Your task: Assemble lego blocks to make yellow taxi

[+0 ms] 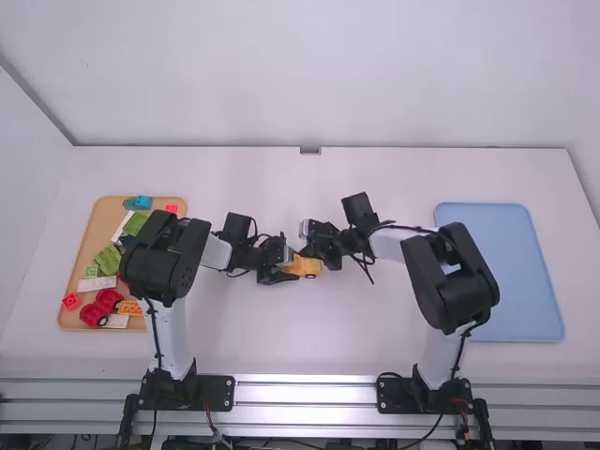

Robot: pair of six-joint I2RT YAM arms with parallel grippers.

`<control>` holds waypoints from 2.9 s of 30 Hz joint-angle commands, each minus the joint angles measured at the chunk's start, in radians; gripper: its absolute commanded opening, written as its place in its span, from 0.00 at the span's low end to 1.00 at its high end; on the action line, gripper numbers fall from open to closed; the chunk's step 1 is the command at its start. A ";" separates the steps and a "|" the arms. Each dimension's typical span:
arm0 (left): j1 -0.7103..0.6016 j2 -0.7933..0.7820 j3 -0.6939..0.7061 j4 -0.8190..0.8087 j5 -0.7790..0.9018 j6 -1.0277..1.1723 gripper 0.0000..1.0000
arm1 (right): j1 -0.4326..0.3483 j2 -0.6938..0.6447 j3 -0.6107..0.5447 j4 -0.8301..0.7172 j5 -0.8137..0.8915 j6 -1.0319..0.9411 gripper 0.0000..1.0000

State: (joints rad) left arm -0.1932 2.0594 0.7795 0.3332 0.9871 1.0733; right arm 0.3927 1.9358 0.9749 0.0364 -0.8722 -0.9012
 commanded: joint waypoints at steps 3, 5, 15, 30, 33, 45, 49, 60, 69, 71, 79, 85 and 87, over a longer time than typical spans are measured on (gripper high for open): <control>-0.004 0.018 0.008 -0.004 -0.009 0.015 0.47 | -0.003 -0.127 0.046 -0.008 0.068 0.072 0.08; -0.004 0.018 0.008 -0.004 -0.009 0.016 0.48 | -0.011 -0.168 0.046 -0.038 0.169 0.108 0.43; -0.004 0.018 0.008 -0.003 -0.007 0.016 0.91 | -0.012 -0.247 0.043 -0.194 0.542 0.310 0.99; 0.066 -0.267 0.008 -0.195 -0.220 -0.226 0.99 | -0.014 -0.247 0.024 -0.195 0.567 0.310 0.99; 0.112 -0.412 0.008 -0.278 -0.350 -0.366 0.99 | -0.014 -0.247 0.024 -0.175 0.567 0.310 0.99; 0.359 -0.776 0.005 -0.435 -0.771 -1.086 0.99 | -0.014 -0.247 0.024 -0.081 0.727 0.378 0.99; 0.469 -0.758 0.032 -0.506 -0.835 -1.315 0.99 | -0.014 -0.247 0.024 -0.066 0.716 0.378 0.99; 0.632 -0.407 0.426 -0.944 -0.850 -1.447 0.99 | -0.012 -0.247 0.024 -0.075 0.716 0.413 0.99; 0.631 -0.208 0.614 -1.081 -0.808 -1.701 0.99 | -0.013 -0.247 0.024 -0.074 0.717 0.426 0.99; 0.633 -0.208 0.613 -1.109 -0.786 -1.761 0.99 | -0.013 -0.247 0.024 -0.074 0.716 0.426 0.99; 0.631 -0.208 0.575 -1.117 -0.980 -1.923 0.84 | -0.013 -0.247 0.024 -0.074 0.717 0.426 0.98; 0.632 -0.208 0.530 -1.072 -0.977 -1.938 0.75 | -0.013 -0.247 0.024 -0.074 0.717 0.426 0.98; 0.632 -0.208 0.512 -1.062 -0.978 -1.975 0.67 | -0.013 -0.247 0.024 -0.074 0.717 0.426 0.99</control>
State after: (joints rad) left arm 0.4412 1.8530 1.3079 -0.7261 0.0288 -0.8555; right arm 0.3824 1.6978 1.0046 -0.0364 -0.1543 -0.4786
